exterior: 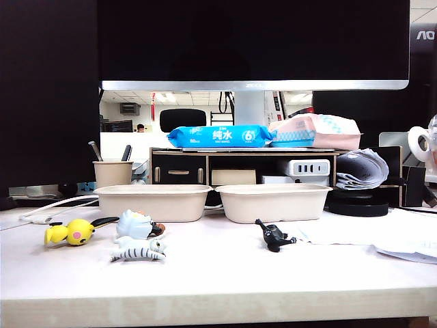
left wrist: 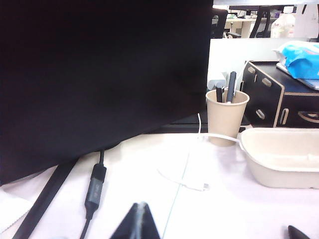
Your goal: Put the dolls with similar sizes into the same paper box, while dolls with different sizes go into separate paper boxes.
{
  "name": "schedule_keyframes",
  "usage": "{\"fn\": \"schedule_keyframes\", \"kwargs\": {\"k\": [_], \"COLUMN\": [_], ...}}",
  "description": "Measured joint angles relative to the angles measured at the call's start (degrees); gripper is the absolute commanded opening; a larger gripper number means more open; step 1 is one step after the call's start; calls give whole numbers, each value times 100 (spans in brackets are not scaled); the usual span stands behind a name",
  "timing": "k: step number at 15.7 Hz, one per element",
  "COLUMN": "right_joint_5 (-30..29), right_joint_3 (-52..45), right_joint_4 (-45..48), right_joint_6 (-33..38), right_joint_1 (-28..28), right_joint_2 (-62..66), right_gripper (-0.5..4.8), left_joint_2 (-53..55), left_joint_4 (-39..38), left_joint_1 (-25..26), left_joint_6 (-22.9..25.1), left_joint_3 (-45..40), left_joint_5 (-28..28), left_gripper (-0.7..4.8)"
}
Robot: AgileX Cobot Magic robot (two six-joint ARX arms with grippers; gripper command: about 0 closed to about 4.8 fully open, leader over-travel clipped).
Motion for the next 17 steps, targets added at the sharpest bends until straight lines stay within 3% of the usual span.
{"fn": "schedule_keyframes", "kwargs": {"k": [7, 8, 10, 11, 13, 15, 16, 17], "right_joint_5": [-11, -173, -1123, -1438, -1141, -623, -501, -463], "right_joint_3": [0, 0, 0, 0, 46, 608, 975, 1331], "right_joint_4": [0, 33, 695, 1403, 2865, 2857, 2876, 2942], "right_joint_6": [0, 2, 358, 800, 2004, 2951, 3099, 3143], "right_joint_1": [0, 0, 2, 13, 13, 7, 7, 7], "right_joint_2": [-2, 0, 0, 0, -4, 13, 149, 417], "right_gripper": [0, -1, -1, -1, -1, -1, -1, -1], "left_joint_2": [0, 0, 2, 4, 0, 2, 66, 264], "left_joint_4": [15, 17, 271, 789, 2249, 2717, 2511, 2024], "left_joint_1": [0, 2, 0, -13, -155, -173, -175, -175], "left_joint_6": [-160, -688, -2677, -3615, -4953, -5954, -6048, -5676], "left_joint_3": [0, 0, 0, 0, 37, 632, 1169, 1851], "left_joint_5": [13, 190, 1117, 1602, 2011, 2013, 2103, 2361], "left_gripper": [-4, -5, -5, -5, -5, -5, -5, -5]}}
